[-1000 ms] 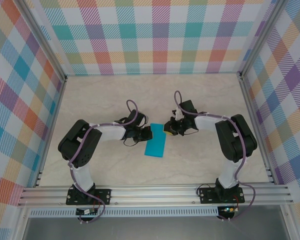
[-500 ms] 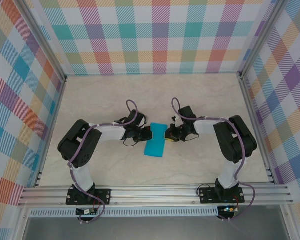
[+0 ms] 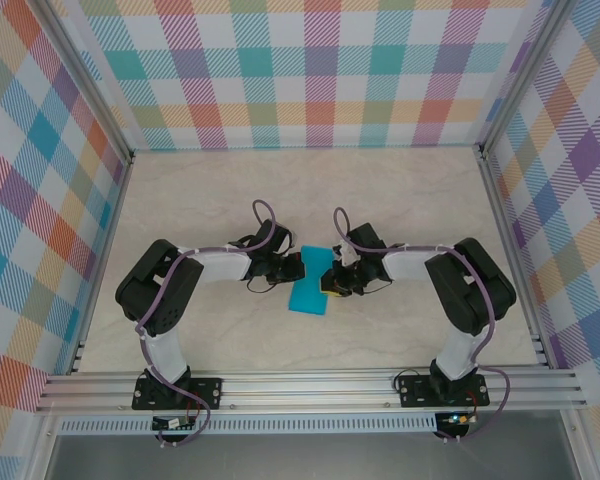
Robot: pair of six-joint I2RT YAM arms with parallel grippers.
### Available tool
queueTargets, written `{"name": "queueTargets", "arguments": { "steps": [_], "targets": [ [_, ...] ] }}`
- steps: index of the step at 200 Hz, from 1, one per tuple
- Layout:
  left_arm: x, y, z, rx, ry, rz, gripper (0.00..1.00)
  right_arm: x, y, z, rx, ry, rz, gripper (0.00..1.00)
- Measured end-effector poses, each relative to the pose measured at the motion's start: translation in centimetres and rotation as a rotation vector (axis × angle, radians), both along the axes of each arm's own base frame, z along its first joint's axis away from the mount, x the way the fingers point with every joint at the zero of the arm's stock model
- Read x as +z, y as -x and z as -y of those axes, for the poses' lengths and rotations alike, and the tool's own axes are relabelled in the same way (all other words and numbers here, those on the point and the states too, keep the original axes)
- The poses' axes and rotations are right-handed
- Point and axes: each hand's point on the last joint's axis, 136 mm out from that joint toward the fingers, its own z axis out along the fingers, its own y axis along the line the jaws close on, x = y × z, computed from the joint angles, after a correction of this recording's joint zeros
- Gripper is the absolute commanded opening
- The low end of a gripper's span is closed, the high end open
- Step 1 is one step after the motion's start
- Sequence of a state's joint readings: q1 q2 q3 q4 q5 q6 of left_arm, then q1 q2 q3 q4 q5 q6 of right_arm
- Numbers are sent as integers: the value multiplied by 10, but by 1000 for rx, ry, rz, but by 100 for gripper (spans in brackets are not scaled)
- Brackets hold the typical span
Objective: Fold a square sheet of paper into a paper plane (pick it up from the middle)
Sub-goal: Fold the square sheet of paper in half at the center of the table.
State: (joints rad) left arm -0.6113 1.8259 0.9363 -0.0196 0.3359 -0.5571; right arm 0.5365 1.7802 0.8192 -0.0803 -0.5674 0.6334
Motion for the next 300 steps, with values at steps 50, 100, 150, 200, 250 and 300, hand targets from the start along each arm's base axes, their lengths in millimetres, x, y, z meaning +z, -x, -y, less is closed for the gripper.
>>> {"name": "queueTargets", "arguments": {
  "steps": [50,100,150,200,250,300],
  "targets": [
    [0,0,0,0,0,0,0,1,2,2,28,-3,13,14],
    [0,0,0,0,1,0,0,31,16,-1,40,-77,48,16],
    [0,0,0,-1,3,2,0,11,48,-8,109,-58,-23,16],
    [0,0,0,-1,4,2,0,0,56,-6,141,-20,-52,16],
    [0,0,0,0,8,8,0,16,55,-5,135,-20,-25,19],
    [0,0,0,-1,7,8,0,9,59,-15,172,1,-21,16]
  ]
}}
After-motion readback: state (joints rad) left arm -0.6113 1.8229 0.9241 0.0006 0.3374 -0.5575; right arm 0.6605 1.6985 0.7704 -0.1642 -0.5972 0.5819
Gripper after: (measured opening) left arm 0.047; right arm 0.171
